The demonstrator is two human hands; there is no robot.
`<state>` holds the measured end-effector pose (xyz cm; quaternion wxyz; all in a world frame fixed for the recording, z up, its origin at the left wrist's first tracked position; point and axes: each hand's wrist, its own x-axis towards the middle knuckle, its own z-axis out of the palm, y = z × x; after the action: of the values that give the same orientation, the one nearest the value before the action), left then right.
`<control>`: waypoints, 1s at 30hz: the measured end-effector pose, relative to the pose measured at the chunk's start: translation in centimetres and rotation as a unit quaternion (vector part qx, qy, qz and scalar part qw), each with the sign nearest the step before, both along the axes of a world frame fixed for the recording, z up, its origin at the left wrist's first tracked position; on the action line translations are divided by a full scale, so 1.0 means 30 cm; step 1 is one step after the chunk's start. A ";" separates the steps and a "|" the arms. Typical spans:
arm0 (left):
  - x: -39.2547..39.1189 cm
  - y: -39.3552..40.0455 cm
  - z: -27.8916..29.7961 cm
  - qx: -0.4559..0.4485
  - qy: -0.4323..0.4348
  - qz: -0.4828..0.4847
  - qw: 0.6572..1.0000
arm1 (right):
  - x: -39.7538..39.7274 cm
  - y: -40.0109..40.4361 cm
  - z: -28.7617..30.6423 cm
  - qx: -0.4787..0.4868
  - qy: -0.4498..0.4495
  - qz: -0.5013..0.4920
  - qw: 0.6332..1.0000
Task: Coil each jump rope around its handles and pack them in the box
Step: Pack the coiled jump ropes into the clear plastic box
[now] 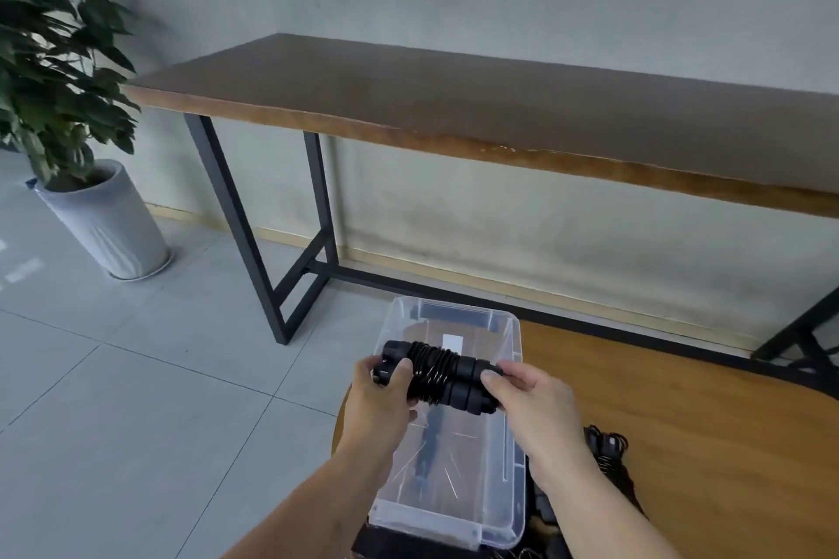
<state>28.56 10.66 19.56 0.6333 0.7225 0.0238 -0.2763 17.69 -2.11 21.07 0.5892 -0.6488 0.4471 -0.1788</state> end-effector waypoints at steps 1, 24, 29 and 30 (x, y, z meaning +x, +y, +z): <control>0.010 -0.015 -0.006 0.009 0.004 0.001 1.000 | 0.012 -0.012 -0.010 -0.007 -0.003 -0.004 1.000; 0.274 -0.351 -0.369 0.248 0.133 -0.118 0.952 | 0.378 -0.114 -0.337 -0.059 0.227 -0.012 0.972; 0.284 -0.382 -0.410 0.276 0.109 -0.102 0.949 | 0.401 -0.092 -0.461 -0.023 0.241 -0.045 0.969; 0.282 -0.388 -0.410 0.280 0.105 -0.124 0.946 | 0.403 -0.096 -0.486 -0.007 0.241 -0.052 0.969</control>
<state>37.01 -0.99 7.25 0.3601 0.8347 0.0769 -0.4095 29.78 -4.98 6.50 0.4495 -0.6527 0.6078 -0.0500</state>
